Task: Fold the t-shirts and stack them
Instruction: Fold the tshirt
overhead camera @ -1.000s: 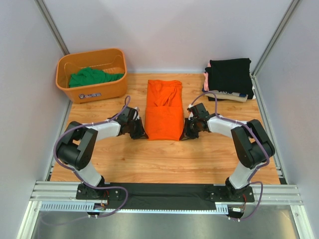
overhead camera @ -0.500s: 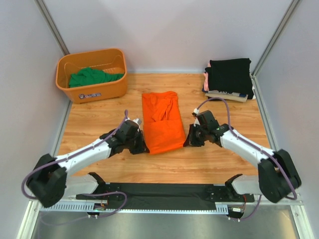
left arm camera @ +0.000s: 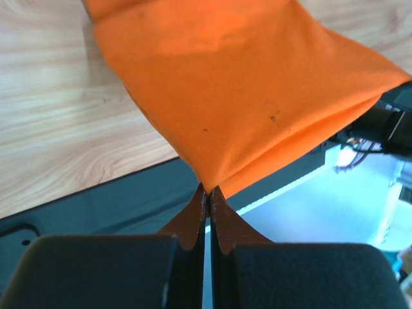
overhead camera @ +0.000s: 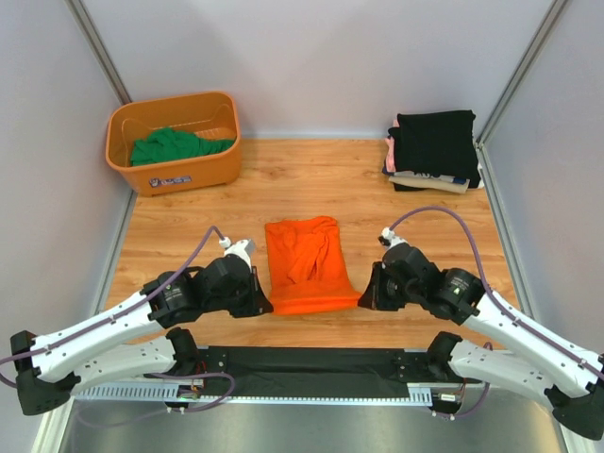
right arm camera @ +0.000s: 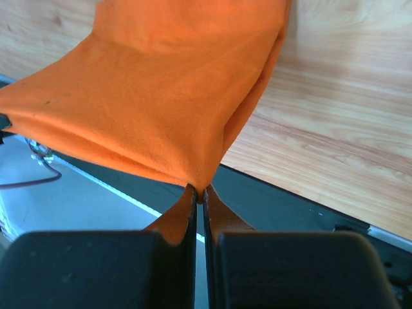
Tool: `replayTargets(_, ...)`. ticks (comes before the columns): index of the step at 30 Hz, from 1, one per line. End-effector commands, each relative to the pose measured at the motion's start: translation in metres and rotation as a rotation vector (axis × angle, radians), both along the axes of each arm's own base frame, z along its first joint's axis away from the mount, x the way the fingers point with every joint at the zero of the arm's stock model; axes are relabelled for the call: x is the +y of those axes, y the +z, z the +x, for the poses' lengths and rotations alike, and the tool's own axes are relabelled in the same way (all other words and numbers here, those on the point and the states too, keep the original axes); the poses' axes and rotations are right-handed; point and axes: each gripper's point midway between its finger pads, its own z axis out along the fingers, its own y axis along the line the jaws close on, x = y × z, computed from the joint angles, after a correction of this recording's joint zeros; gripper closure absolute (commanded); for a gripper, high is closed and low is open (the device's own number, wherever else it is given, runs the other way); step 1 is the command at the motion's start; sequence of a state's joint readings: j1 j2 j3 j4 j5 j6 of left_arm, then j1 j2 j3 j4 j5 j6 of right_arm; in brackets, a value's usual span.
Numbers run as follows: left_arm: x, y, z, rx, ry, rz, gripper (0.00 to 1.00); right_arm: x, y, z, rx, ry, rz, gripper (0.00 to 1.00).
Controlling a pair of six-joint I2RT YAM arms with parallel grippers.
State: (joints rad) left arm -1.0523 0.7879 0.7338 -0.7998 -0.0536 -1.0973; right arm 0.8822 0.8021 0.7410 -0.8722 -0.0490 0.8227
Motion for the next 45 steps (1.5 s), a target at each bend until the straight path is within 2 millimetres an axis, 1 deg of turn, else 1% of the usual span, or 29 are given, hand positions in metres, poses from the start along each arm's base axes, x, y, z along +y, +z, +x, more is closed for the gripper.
replayTargets(1, 0.024, 0.019, 0.016, -0.084, 0.082, 0.105, 1.00, -0.016, 0.030, 0.025, -0.107, -0.096, -0.072, 1.00)
replayTargets(2, 0.023, 0.028, 0.022, -0.103, 0.087, 0.116, 1.00, -0.017, 0.032, 0.030, -0.119, -0.099, -0.092, 1.00)
replayTargets(3, 0.024, 0.031, 0.025, -0.113, 0.092, 0.132, 1.00, -0.016, 0.031, 0.036, -0.110, -0.100, -0.124, 1.00)
replayTargets(4, 0.029, 0.032, 0.029, -0.122, 0.106, 0.167, 1.00, -0.015, 0.039, 0.042, -0.134, -0.085, -0.134, 1.00)
replayTargets(6, 0.028, 0.040, 0.040, -0.139, 0.113, 0.183, 1.00, -0.016, 0.039, 0.055, -0.135, -0.096, -0.175, 1.00)
replayTargets(8, 0.026, 0.044, 0.049, -0.139, 0.122, 0.183, 1.00, -0.014, 0.048, 0.065, -0.156, -0.085, -0.184, 1.00)
replayTargets(9, 0.026, 0.046, 0.052, -0.140, 0.125, 0.181, 1.00, -0.015, 0.046, 0.074, -0.147, -0.097, -0.199, 1.00)
replayTargets(11, 0.027, 0.047, 0.065, -0.132, 0.139, 0.173, 1.00, -0.012, 0.052, 0.085, -0.156, -0.078, -0.199, 1.00)
replayTargets(15, 0.026, 0.048, 0.086, -0.110, 0.144, 0.145, 1.00, -0.008, 0.047, 0.110, -0.129, -0.068, -0.227, 1.00)
replayTargets(18, 0.021, 0.042, 0.098, -0.072, 0.137, 0.124, 1.00, -0.005, 0.040, 0.124, -0.099, -0.052, -0.229, 1.00)
replayTargets(23, 0.018, 0.024, 0.119, 0.011, 0.129, 0.106, 1.00, 0.001, 0.024, 0.145, -0.039, -0.025, -0.216, 1.00)
replayTargets(24, 0.019, 0.020, 0.126, 0.028, 0.131, 0.100, 1.00, 0.000, 0.027, 0.152, -0.045, -0.025, -0.212, 1.00)
replayTargets(25, 0.019, 0.020, 0.131, 0.030, 0.134, 0.096, 1.00, 0.000, 0.020, 0.159, -0.026, -0.025, -0.216, 1.00)
replayTargets(26, 0.019, 0.020, 0.136, 0.029, 0.134, 0.091, 1.00, 0.001, 0.021, 0.165, -0.027, -0.023, -0.213, 1.00)
replayTargets(27, 0.022, 0.020, 0.143, 0.031, 0.140, 0.088, 1.00, 0.003, 0.025, 0.173, -0.041, -0.018, -0.209, 1.00)
replayTargets(29, 0.023, 0.015, 0.156, 0.044, 0.135, 0.094, 1.00, 0.004, 0.016, 0.187, -0.016, -0.015, -0.212, 1.00)
replayTargets(30, 0.025, 0.009, 0.166, 0.068, 0.145, 0.093, 1.00, 0.009, 0.023, 0.196, -0.033, -0.005, -0.200, 1.00)
replayTargets(31, 0.025, 0.011, 0.175, 0.065, 0.149, 0.089, 1.00, 0.011, 0.013, 0.203, -0.009, 0.001, -0.210, 1.00)
replayTargets(32, 0.031, 0.009, 0.184, 0.069, 0.161, 0.089, 1.00, 0.011, 0.011, 0.210, -0.003, 0.000, -0.210, 1.00)
replayTargets(33, 0.029, 0.007, 0.190, 0.078, 0.156, 0.078, 1.00, 0.014, 0.011, 0.217, -0.005, 0.004, -0.204, 1.00)
replayTargets(35, 0.031, -0.002, 0.210, 0.104, 0.166, 0.087, 1.00, 0.018, 0.006, 0.237, 0.006, 0.009, -0.201, 1.00)
replayTargets(36, 0.035, -0.016, 0.220, 0.152, 0.180, 0.089, 1.00, 0.021, 0.003, 0.244, 0.010, 0.012, -0.197, 1.00)
replayTargets(37, 0.035, -0.014, 0.231, 0.144, 0.190, 0.079, 1.00, 0.027, -0.001, 0.257, 0.014, 0.021, -0.188, 1.00)
replayTargets(39, 0.038, -0.027, 0.252, 0.167, 0.208, 0.078, 1.00, 0.030, -0.007, 0.271, 0.025, 0.020, -0.186, 1.00)
replayTargets(40, 0.038, -0.032, 0.260, 0.176, 0.211, 0.075, 1.00, 0.033, -0.012, 0.283, 0.026, 0.021, -0.192, 1.00)
replayTargets(42, 0.037, -0.046, 0.277, 0.216, 0.205, 0.070, 1.00, 0.032, -0.019, 0.296, 0.033, 0.014, -0.202, 1.00)
replayTargets(43, 0.036, -0.051, 0.282, 0.229, 0.202, 0.067, 1.00, 0.033, -0.032, 0.300, 0.057, 0.017, -0.207, 1.00)
replayTargets(44, 0.036, -0.056, 0.284, 0.242, 0.204, 0.075, 1.00, 0.033, -0.029, 0.309, 0.046, 0.012, -0.198, 1.00)
replayTargets(45, 0.036, -0.063, 0.290, 0.249, 0.207, 0.085, 1.00, 0.036, -0.032, 0.312, 0.054, 0.019, -0.186, 1.00)
